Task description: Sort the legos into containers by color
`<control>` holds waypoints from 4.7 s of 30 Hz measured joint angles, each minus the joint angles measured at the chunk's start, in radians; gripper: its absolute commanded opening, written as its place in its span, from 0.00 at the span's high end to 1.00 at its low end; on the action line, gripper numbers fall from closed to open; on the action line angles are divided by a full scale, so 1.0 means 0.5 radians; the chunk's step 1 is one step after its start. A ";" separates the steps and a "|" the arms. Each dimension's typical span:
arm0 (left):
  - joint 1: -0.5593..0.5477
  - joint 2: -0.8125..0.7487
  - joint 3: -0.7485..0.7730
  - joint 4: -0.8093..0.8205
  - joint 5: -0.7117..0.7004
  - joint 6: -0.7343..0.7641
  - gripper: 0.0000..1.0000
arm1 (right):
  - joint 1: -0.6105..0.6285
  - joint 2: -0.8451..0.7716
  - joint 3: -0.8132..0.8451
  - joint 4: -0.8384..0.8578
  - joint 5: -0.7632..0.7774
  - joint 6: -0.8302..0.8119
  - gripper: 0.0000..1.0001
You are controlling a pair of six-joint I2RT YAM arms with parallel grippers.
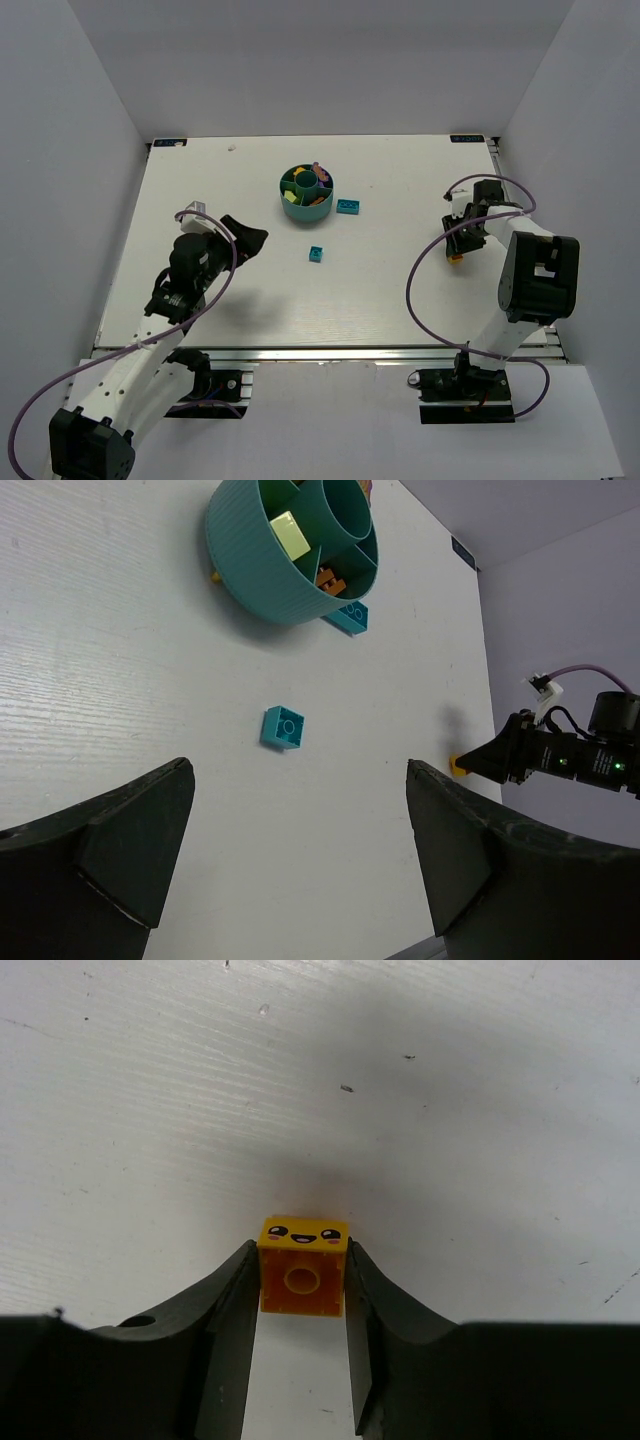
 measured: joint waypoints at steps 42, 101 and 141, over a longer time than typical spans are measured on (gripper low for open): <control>0.000 -0.179 -0.027 -0.091 -0.192 0.037 0.04 | 1.423 1.297 2.160 0.923 -0.375 0.496 1.00; 0.000 -0.050 -0.030 0.008 -0.100 0.046 0.29 | 1.427 1.296 1.982 0.990 -0.346 0.263 0.42; -0.865 1.839 1.044 -0.300 -0.723 0.424 0.20 | 0.114 -0.844 -0.081 0.324 -1.371 -0.033 0.31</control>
